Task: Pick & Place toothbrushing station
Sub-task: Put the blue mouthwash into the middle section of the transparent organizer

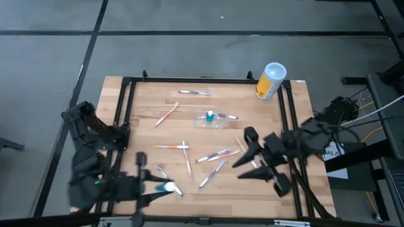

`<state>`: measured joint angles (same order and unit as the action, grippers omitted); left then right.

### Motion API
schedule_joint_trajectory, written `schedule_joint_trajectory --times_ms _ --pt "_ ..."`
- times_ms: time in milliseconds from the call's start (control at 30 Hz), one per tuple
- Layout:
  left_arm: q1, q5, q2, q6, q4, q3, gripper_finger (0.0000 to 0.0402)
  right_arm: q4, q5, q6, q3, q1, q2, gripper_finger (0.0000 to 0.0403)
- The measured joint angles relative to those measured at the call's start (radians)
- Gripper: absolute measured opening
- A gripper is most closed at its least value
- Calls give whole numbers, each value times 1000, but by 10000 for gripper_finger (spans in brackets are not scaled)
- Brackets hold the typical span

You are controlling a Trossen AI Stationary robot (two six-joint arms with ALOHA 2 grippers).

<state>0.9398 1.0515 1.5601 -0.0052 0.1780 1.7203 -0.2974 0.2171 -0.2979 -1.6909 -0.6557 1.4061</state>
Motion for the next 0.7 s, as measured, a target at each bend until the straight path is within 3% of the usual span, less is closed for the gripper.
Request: schedule_joint_trajectory --times_ms 200,367,500,700 --pt "-162 -130 -6 13 94 -1 90 -46 227 18 0 -141 -22 142" --pt "-280 -262 -107 56 51 -91 90 -78 405 22 0 -242 -21 142" --pt "-399 -384 -214 65 -70 -261 90 -88 510 19 0 -300 -20 142" --pt "-619 -607 -336 97 -394 -519 90 -89 652 13 0 -365 -19 143"
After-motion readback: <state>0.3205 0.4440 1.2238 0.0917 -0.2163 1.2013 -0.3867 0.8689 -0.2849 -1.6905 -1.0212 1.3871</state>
